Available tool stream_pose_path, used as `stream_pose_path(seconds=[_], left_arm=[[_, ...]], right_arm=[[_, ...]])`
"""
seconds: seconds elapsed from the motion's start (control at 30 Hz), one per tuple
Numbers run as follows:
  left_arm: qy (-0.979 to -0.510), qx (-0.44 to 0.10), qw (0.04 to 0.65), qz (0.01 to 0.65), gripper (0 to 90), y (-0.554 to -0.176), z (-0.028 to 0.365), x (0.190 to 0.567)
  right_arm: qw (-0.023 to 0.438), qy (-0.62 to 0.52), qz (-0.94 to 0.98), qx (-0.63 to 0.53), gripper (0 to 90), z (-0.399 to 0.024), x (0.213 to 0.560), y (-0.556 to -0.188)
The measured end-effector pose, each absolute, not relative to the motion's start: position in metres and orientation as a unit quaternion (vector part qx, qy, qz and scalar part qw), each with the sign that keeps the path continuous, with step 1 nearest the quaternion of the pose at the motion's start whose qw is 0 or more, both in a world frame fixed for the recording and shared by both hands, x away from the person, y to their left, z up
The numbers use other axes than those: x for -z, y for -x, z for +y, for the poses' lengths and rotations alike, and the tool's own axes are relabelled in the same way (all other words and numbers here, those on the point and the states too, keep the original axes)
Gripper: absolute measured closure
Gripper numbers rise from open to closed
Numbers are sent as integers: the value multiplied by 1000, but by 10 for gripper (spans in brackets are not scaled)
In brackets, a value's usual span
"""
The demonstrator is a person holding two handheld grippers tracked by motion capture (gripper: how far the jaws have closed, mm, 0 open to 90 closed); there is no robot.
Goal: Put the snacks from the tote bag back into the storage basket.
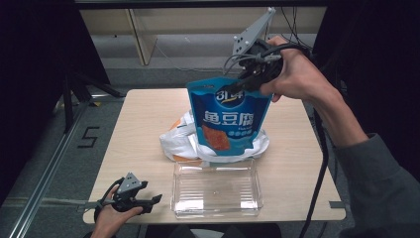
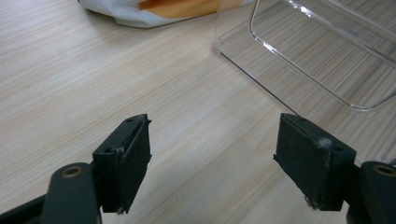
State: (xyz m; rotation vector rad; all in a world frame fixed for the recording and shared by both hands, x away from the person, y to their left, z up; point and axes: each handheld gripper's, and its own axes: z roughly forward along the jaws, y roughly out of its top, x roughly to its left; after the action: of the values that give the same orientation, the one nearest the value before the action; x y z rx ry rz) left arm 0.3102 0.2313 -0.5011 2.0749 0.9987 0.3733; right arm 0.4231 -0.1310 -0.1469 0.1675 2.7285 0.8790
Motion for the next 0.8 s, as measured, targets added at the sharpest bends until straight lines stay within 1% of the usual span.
stream_pose_path(seconds=[0.2, 0.23, 0.3, 0.57, 0.6, 0.67, 0.7, 0.77, 0.8], left_arm=[[-816, -146, 391, 400, 257, -311, 231, 501], [-821, -143, 387, 393, 257, -311, 233, 500], [-812, -149, 395, 403, 257, -311, 231, 501], [-811, -152, 395, 405, 257, -311, 233, 500], [-809, -149, 397, 406, 257, -311, 233, 500], [-809, -154, 396, 407, 257, -311, 233, 500], [-810, -153, 395, 405, 257, -311, 233, 500], [-810, -154, 395, 406, 257, -311, 233, 500], [-809, -154, 396, 406, 257, -311, 233, 500]], right_arm=[[115, -34, 944, -307, 900, -125, 150, -409], [114, -35, 944, -308, 900, -124, 151, -407], [105, -40, 943, -312, 900, -123, 154, -404], [81, 6, 940, -331, 900, -118, 171, -398], [74, -9, 943, -326, 900, -117, 173, -395], [80, -6, 943, -322, 900, -114, 178, -394], [69, -7, 946, -318, 900, -114, 179, -393], [76, 7, 945, -317, 900, -112, 182, -394], [70, 9, 945, -321, 900, -112, 184, -395]])
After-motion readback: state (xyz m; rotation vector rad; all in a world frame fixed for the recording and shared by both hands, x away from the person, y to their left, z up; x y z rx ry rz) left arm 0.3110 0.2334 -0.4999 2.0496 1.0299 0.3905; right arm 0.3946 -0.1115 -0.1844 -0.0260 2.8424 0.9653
